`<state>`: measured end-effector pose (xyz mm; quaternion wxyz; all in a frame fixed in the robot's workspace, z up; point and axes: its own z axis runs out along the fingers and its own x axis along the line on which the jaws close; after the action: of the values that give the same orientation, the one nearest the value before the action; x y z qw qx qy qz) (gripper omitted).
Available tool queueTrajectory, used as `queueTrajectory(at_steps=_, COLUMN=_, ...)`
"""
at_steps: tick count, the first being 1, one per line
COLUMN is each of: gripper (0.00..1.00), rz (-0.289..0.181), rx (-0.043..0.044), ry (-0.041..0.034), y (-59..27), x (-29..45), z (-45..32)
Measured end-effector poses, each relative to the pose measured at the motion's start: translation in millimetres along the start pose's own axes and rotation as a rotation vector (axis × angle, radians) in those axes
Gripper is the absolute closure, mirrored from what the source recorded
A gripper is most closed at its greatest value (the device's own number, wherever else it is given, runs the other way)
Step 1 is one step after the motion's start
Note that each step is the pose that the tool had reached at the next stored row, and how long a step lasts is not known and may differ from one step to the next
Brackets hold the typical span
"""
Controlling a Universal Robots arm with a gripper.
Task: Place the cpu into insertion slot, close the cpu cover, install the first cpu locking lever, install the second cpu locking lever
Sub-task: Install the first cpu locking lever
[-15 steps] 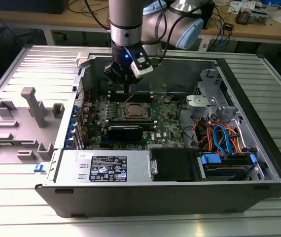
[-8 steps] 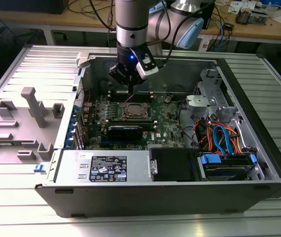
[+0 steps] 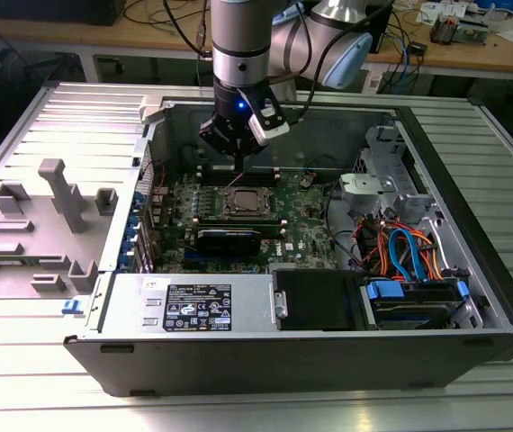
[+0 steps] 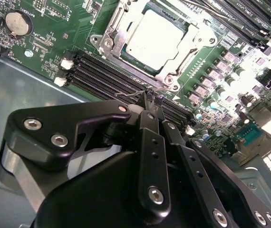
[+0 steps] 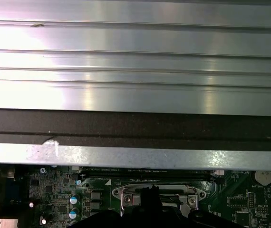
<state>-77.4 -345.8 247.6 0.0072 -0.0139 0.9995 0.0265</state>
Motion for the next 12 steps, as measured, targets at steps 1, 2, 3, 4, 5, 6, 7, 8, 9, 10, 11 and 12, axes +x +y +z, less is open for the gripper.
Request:
queueTrajectory(at_steps=1, gripper=0.89, rz=0.000, rx=0.0000, ry=0.0000, y=0.0, x=0.0, z=0.0)
queueTrajectory(at_steps=2, gripper=0.89, rz=0.000, rx=0.0000, ry=0.0000, y=0.0, x=0.0, z=0.0)
queueTrajectory(at_steps=3, gripper=0.89, rz=0.000, rx=0.0000, ry=0.0000, y=0.0, x=0.0, z=0.0)
queueTrajectory(at_steps=4, gripper=0.89, rz=0.000, rx=0.0000, ry=0.0000, y=0.0, x=0.0, z=0.0)
queueTrajectory(at_steps=5, gripper=0.89, rz=0.000, rx=0.0000, ry=0.0000, y=0.0, x=0.0, z=0.1)
queueTrajectory(at_steps=6, gripper=0.89, rz=0.000, rx=-0.0003, ry=-0.0003, y=0.4, x=0.1, z=0.5)
queueTrajectory(at_steps=7, gripper=0.89, rz=0.000, rx=0.0001, ry=0.0000, y=0.8, x=0.1, z=1.3)
queueTrajectory(at_steps=8, gripper=0.89, rz=0.000, rx=0.0001, ry=0.0000, y=1.7, x=0.1, z=2.8)
queueTrajectory(at_steps=9, gripper=0.89, rz=0.000, rx=0.0000, ry=0.0000, y=2.1, x=0.1, z=3.7)
queueTrajectory(at_steps=10, gripper=0.89, rz=0.000, rx=-0.0001, ry=0.0000, y=2.4, x=0.0, z=4.8)
queueTrajectory(at_steps=11, gripper=0.89, rz=0.000, rx=0.0000, ry=0.0000, y=2.4, x=0.0, z=7.2)
queueTrajectory(at_steps=12, gripper=0.89, rz=0.000, rx=0.0000, ry=0.0000, y=2.5, x=0.0, z=8.8)
